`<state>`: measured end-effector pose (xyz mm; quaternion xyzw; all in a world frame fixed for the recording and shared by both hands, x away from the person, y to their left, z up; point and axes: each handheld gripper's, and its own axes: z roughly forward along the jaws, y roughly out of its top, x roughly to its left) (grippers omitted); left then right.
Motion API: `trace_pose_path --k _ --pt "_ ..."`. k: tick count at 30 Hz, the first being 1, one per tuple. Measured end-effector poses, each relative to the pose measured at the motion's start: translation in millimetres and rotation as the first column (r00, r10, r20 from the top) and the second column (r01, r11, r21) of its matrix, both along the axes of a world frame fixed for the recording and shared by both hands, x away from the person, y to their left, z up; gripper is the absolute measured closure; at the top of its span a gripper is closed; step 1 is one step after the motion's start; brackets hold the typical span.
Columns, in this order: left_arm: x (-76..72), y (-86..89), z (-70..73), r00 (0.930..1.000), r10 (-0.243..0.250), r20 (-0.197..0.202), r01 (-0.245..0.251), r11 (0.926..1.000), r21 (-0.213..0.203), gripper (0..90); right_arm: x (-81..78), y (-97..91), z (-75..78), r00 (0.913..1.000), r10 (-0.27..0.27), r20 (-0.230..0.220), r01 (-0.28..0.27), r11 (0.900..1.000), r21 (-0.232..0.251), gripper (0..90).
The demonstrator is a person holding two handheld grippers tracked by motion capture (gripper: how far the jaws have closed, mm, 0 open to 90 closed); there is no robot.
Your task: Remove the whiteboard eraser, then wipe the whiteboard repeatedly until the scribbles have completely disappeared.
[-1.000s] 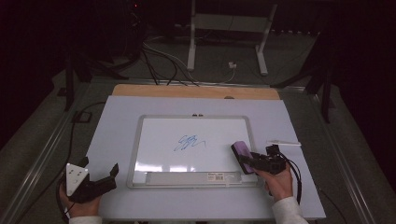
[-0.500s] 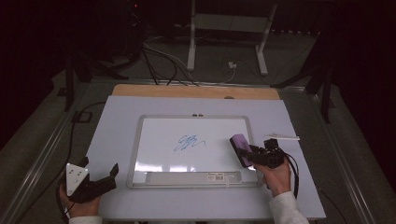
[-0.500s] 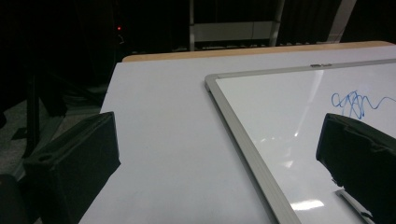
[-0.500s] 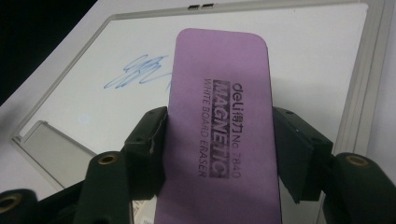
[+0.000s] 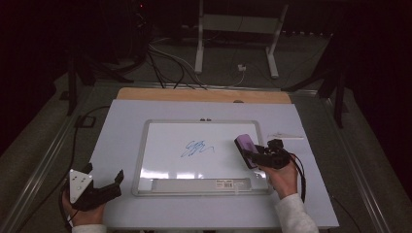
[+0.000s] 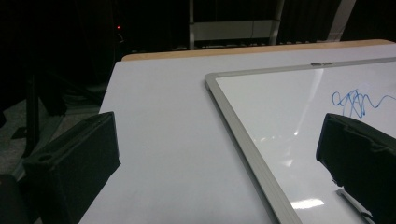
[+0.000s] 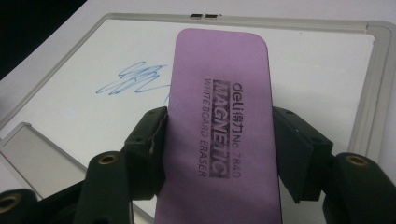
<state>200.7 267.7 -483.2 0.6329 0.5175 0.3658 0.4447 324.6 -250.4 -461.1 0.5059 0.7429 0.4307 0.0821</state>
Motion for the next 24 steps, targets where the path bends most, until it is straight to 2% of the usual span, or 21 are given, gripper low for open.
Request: trace_pose_path --k 8,24 --pt "0.2 0.2 0.3 1.0 -0.003 0.001 0.003 1.0 0.003 0.2 4.4 12.4 3.1 0.9995 0.026 0.019 -0.026 0.9994 -0.023 40.3" --pt "0.7 0.2 -0.2 1.0 -0.001 -0.005 0.001 1.0 0.002 0.2 12.4 32.7 -0.8 0.9969 0.065 0.044 -0.062 0.9955 -0.073 40.2"
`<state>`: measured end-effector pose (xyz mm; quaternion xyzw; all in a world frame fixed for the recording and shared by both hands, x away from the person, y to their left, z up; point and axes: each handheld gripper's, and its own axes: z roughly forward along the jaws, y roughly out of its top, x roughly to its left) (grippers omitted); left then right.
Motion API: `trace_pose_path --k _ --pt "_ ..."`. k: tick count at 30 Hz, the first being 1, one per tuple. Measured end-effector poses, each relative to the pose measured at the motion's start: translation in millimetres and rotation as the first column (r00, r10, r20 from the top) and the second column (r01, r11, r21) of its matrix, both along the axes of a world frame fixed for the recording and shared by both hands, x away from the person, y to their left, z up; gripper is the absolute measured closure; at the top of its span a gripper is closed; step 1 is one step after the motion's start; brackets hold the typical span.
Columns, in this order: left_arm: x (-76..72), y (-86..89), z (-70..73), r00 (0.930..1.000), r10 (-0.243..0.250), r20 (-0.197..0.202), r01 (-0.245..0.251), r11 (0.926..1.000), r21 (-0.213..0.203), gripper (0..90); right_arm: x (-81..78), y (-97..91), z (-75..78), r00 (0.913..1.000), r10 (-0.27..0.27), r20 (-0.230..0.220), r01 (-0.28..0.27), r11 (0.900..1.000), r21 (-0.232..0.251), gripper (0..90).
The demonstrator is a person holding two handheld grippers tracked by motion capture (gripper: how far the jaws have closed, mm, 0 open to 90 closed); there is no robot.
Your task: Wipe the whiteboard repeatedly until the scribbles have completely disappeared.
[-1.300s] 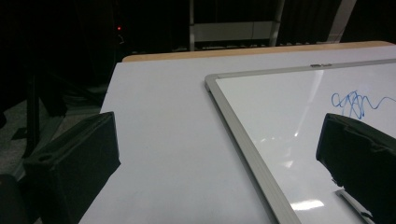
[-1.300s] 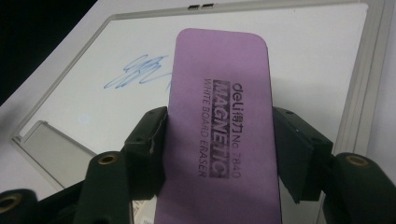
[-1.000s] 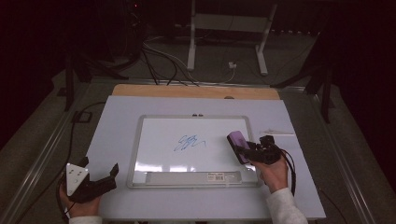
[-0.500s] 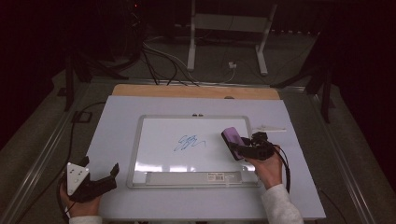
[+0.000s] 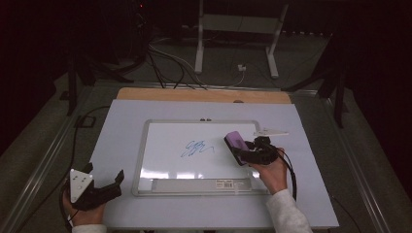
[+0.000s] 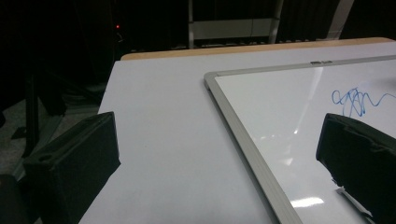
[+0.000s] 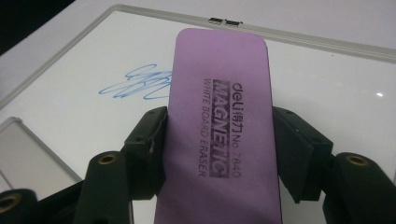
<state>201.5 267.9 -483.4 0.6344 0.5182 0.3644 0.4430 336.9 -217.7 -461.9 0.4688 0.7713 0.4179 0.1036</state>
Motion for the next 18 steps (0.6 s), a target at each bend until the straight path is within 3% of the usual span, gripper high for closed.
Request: trace_pose_path --k 11,18 --pt "0.1 0.6 0.0 1.0 0.0 -0.001 0.0 1.0 0.001 0.2 5.8 17.7 -8.9 0.9996 0.028 -0.002 -0.028 0.9985 -0.047 40.2" --pt "0.3 0.3 -0.2 1.0 0.001 -0.004 -0.001 1.0 0.001 0.2 9.1 28.8 -19.9 0.9994 0.032 -0.011 -0.033 0.9944 -0.101 40.0"
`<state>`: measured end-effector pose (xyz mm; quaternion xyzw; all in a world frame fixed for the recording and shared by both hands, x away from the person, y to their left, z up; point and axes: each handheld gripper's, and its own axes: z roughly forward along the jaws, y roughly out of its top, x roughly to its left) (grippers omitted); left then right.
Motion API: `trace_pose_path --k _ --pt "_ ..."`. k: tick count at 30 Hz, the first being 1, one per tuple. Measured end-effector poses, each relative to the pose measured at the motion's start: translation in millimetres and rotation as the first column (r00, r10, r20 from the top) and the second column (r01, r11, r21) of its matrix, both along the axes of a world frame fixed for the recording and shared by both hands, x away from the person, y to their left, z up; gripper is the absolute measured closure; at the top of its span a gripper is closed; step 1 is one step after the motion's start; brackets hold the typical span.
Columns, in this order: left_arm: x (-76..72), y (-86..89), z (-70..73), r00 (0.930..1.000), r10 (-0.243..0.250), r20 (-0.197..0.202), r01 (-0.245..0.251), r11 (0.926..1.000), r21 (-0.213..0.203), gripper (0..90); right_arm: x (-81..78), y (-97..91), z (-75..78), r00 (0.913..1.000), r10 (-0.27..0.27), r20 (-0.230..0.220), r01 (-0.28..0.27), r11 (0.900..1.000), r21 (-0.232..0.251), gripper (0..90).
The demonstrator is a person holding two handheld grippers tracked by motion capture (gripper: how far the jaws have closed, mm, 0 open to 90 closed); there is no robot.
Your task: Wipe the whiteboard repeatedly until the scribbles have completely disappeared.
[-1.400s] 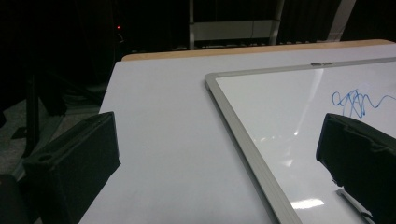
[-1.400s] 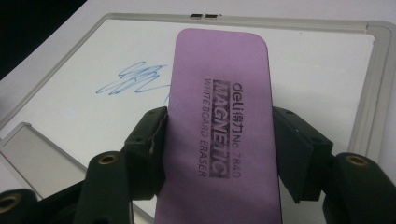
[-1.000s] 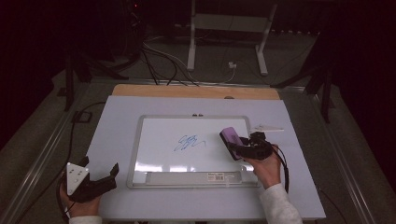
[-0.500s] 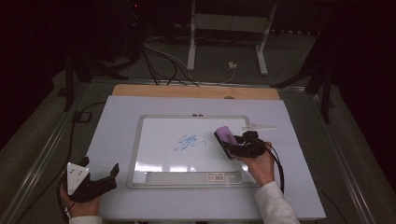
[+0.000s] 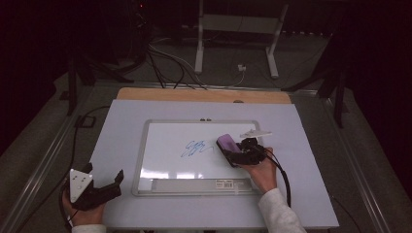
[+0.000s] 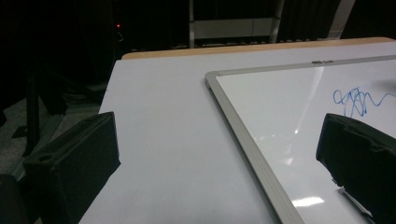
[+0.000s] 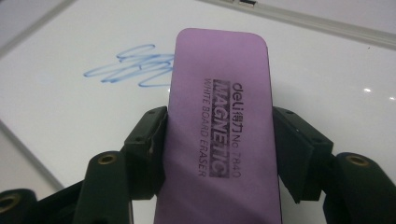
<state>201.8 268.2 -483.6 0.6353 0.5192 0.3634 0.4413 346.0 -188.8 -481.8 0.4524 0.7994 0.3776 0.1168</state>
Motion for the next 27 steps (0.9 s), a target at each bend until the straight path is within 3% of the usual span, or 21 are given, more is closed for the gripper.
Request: trace_pose_path --k 13,16,21,27 --pt "0.0 0.5 0.0 1.0 0.001 0.0 -0.001 1.0 -0.001 0.2 8.1 24.1 -18.2 0.9998 0.013 -0.014 -0.014 0.9978 -0.065 39.7" --pt "-0.1 1.0 0.1 1.0 0.001 0.001 -0.001 1.0 -0.001 0.2 8.7 26.6 -20.4 0.9999 0.001 -0.013 -0.002 0.9989 -0.047 38.1" --pt "0.1 0.4 0.0 1.0 0.001 -0.001 -0.001 1.0 0.0 0.2 9.0 28.5 -19.3 0.9999 0.009 -0.004 -0.01 0.9999 -0.014 27.8" --pt "0.3 0.3 -0.1 1.0 0.0 -0.003 0.0 1.0 0.002 0.2 11.2 27.7 -21.5 0.9997 0.01 -0.024 -0.01 1.0 0.001 36.6"
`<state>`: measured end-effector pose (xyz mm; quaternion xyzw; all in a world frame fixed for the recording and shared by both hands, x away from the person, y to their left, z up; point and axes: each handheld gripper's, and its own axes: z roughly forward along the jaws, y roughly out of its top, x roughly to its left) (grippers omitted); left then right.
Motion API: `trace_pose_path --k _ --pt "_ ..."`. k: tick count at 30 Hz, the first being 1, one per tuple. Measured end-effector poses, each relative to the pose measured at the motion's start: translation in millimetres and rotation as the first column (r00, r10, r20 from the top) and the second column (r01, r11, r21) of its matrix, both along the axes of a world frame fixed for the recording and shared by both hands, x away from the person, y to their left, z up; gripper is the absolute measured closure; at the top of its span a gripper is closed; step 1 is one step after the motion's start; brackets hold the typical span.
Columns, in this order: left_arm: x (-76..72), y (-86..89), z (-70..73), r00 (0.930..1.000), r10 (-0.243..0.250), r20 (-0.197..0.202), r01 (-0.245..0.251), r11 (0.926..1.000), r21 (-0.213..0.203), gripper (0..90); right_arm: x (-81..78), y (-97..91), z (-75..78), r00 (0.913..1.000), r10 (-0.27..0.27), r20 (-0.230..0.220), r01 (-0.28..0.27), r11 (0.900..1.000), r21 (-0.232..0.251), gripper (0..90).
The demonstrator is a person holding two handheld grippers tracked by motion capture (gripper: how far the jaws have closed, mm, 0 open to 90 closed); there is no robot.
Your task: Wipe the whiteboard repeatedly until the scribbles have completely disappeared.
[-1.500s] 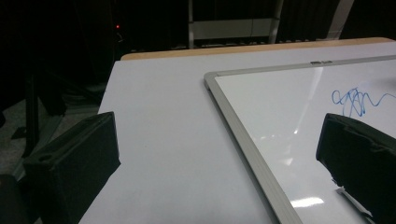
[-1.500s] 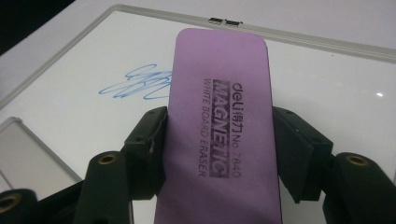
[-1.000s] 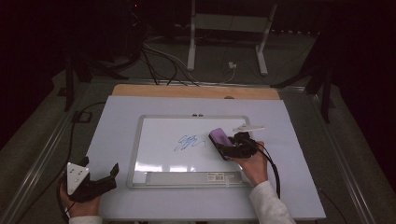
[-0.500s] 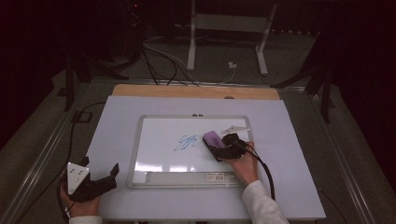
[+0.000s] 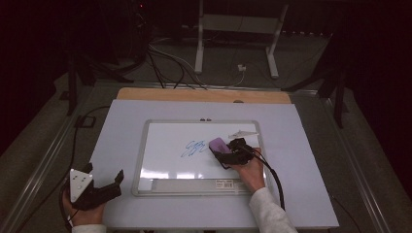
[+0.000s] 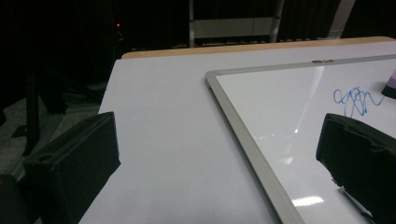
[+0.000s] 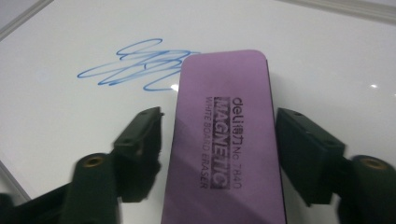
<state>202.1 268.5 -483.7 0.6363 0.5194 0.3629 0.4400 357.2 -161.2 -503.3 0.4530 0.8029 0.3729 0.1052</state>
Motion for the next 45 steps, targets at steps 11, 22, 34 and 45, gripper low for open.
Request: trace_pose_path --k 11,22,34,45 --pt "0.3 -0.7 -0.2 1.0 -0.001 0.0 0.001 1.0 0.001 0.2 1.6 5.5 -2.1 0.9998 -0.014 0.013 0.014 0.9999 -0.001 40.8" --pt "0.1 -0.4 0.1 1.0 0.0 0.0 0.0 1.0 0.002 0.2 10.7 10.2 -2.2 0.9988 -0.046 0.018 0.046 0.9989 -0.01 41.0" --pt "0.1 -0.4 0.0 1.0 0.001 -0.001 -0.001 1.0 0.002 0.2 20.4 12.5 -2.5 0.9956 -0.091 0.022 0.091 0.9957 -0.015 41.1" --pt "0.0 -0.7 0.0 1.0 0.002 0.0 -0.002 1.0 0.003 0.2 -1.5 34.3 -2.8 0.9993 0.032 0.018 -0.032 0.9995 -0.005 41.1"
